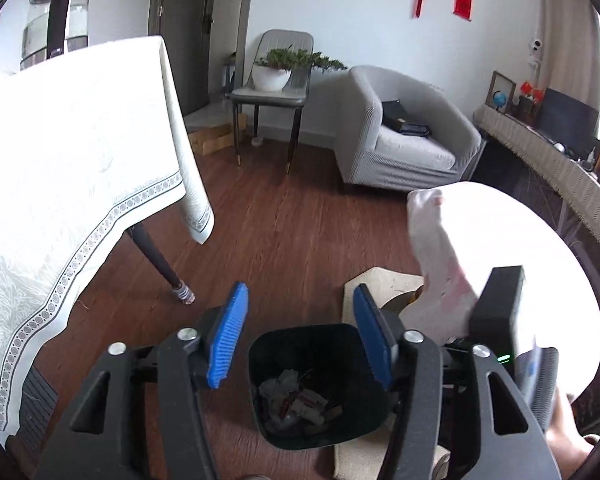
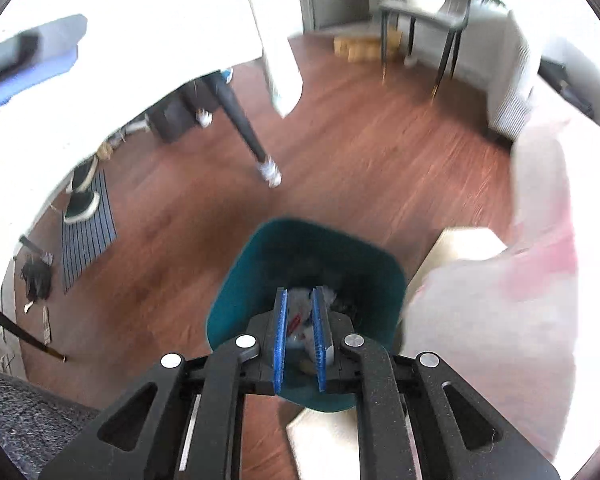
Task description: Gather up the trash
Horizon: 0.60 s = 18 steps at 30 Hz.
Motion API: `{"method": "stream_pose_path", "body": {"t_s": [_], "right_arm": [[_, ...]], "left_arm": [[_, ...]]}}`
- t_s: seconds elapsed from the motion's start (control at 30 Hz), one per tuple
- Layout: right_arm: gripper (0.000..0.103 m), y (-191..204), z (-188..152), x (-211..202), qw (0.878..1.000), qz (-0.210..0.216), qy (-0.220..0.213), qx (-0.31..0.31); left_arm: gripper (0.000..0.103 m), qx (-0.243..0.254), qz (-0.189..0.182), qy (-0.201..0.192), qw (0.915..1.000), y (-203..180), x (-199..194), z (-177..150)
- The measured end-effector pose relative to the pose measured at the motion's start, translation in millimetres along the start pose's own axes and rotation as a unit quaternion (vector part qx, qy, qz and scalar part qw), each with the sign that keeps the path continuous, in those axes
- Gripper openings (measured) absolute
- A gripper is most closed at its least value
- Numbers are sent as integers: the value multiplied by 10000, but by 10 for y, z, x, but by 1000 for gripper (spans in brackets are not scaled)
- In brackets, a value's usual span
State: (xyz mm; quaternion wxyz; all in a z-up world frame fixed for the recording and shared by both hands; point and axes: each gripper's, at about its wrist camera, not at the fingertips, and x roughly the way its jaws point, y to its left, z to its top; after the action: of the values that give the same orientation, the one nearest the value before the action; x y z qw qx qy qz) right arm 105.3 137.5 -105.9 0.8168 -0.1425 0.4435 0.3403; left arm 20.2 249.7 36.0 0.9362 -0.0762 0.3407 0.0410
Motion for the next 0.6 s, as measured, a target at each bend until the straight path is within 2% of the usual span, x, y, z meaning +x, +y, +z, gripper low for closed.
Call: {"method": "stream_pose_path", "body": {"t_s": [0.03, 0.07, 0.2, 0.3, 0.37, 0.43, 0.5, 0.6], "right_arm": [[43, -26, -7, -108, 9999, -59, -152, 41], [46, -44, -9, -195, 9995, -108, -270, 84], [47, -144, -44, -605, 9969, -362, -683, 176], [48, -292, -172, -955, 9922, -640, -1015, 331], [56, -400, -280, -1158, 9885, -793, -1168, 539], [74, -524, -444, -1424, 9806, -1119, -1435, 735], [83, -663, -680, -1678, 9696, -1484, -1688, 963], [85, -885, -984, -1895, 9609, -1677, -1709, 1388]], "left_arm": [[63, 20, -3, -45, 10000, -28, -26, -7], [65, 36, 5, -87, 10000, -59, -37, -11], [70, 120, 99, -206, 9997, -195, -69, -58], [78, 281, 114, -438, 9986, -315, -194, -114], [82, 399, 27, -559, 9976, -393, -294, -163], [90, 444, 44, -737, 9963, -462, -436, -225], [96, 372, 21, -845, 9957, -502, -572, -263], [99, 405, 139, -1041, 9936, -625, -803, -365]]}}
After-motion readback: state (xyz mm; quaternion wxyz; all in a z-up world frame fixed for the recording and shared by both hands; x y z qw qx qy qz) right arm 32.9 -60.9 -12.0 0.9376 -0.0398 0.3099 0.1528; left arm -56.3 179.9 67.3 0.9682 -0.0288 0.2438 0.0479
